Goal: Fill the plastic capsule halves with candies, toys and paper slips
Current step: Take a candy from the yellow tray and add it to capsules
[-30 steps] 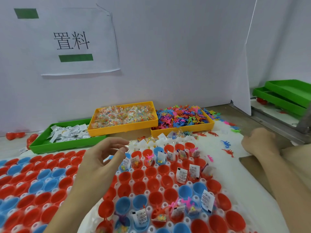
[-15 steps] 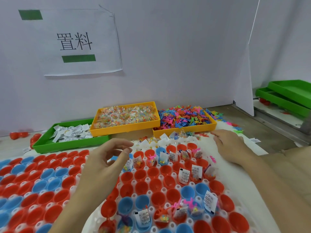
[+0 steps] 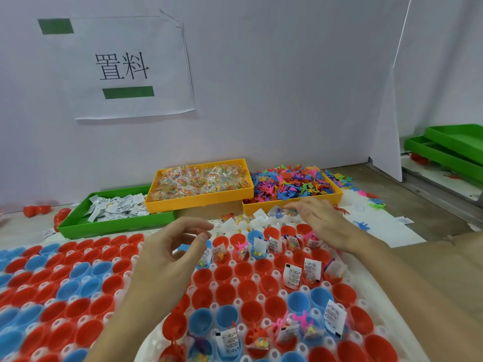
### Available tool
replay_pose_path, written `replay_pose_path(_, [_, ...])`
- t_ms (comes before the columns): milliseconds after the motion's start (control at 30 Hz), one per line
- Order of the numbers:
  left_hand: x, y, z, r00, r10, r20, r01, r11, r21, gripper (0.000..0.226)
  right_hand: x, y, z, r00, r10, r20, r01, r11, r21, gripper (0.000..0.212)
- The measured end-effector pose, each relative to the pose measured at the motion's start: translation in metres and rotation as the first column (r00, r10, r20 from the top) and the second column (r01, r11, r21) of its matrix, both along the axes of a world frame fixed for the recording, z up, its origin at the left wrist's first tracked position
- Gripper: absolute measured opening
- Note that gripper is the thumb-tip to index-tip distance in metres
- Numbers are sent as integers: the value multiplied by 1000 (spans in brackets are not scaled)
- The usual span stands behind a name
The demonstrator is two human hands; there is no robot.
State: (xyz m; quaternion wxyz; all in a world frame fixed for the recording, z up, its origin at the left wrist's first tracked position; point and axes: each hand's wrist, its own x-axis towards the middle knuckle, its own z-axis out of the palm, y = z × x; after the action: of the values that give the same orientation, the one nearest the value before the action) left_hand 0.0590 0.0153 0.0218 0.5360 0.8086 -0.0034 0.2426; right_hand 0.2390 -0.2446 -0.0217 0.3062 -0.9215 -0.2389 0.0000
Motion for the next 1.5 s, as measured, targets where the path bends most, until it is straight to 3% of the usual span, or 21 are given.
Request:
replay_pose_path(233, [0,0,0,1000,3,-2,-3,1000,7,23,3,4,5,989,12,-145,3,995,99,64])
replay_pose_path(333, [0,0,0,1000,8,-2,-8,1000,12,23,7,3,4,989,10,-146,1,997,76,55])
replay_pose_path(600, [1,1,-1,1000,6,-6,-6,1000,2,23,11,-2,6,988,27,-153,14,965,261,43])
replay_pose_path(833, [1,1,-1,1000,12,-5,-12,1000,7,23,8,3,8,986,31,-166,-5,987,158,51])
replay_pose_path(1033, [1,1,-1,1000,9,-4,-9,1000,1,21,8,1,11,977,71,-200,-2,945,326,45])
replay_pose_path(1200, [0,1,0,1000,10,-2,-10,1000,4,22,8,-1,12,988,0,-154,64,910,410,40])
replay_pose_path(1400, [-1,0,0,1000,2,0,-2,1000,-1,22,6,-6,11,966,-258,32,204,827,523,10])
replay_pose_path(1500, [-1,0,0,1000,-3,2,3,1000,-8,22,3,-9,15,947,-320,42,239,784,573,18])
